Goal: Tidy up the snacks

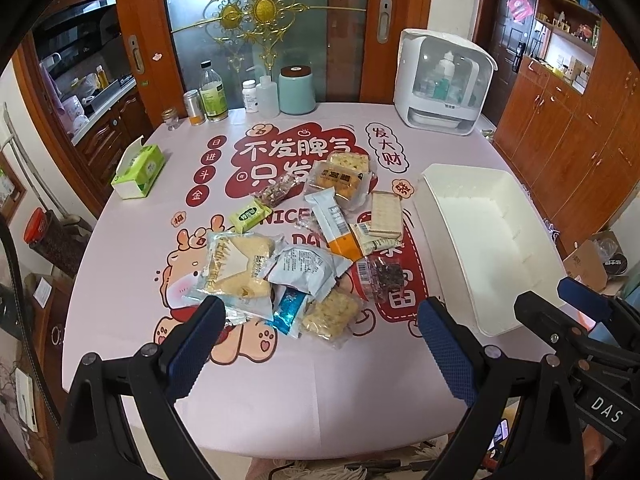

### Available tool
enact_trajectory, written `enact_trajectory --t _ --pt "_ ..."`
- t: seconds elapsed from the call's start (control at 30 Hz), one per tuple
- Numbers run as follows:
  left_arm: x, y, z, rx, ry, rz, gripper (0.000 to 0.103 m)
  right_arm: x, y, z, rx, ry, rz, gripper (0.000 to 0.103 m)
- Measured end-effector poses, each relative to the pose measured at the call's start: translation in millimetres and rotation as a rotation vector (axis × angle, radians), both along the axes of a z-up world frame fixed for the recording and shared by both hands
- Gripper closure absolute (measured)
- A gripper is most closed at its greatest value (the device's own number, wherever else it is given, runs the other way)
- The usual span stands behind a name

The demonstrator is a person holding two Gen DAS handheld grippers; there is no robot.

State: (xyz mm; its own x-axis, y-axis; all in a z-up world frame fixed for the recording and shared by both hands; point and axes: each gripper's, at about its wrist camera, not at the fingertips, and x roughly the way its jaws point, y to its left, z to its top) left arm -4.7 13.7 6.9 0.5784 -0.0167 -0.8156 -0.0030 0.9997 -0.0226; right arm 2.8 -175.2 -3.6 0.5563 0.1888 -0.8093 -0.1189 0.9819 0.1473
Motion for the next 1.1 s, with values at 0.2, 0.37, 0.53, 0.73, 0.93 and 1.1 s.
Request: enact_trajectory --t 0.2,0.37,0.53,0.73,0.93,1.1 --pt "6 21 2 0.018 -0.004 -0.018 0.007 4 16 3 0.006 -0.006 -0.034 0.029" --pt "12 51 2 0.011 -0.002 -0.012 0.007 10 41 2 0.002 0.003 -0.033 0.029" --pt "23 84 0 -0.007 -0.005 -0.006 0.007 16 70 2 -0.012 0.008 -0.039 0.029" --pt "42 121 -14 0.010 -0.012 -0.033 0.007 36 106 -10 -0.033 0.037 -0.053 0.029" --pt "75 160 -52 0.045 0.022 -0.103 0.007 68 126 -47 -0.060 0.108 -0.096 0.029" --pt "113 189 -108 0.016 0.148 -0.140 0.007 91 129 -83 -0.038 0.155 -0.135 0.029"
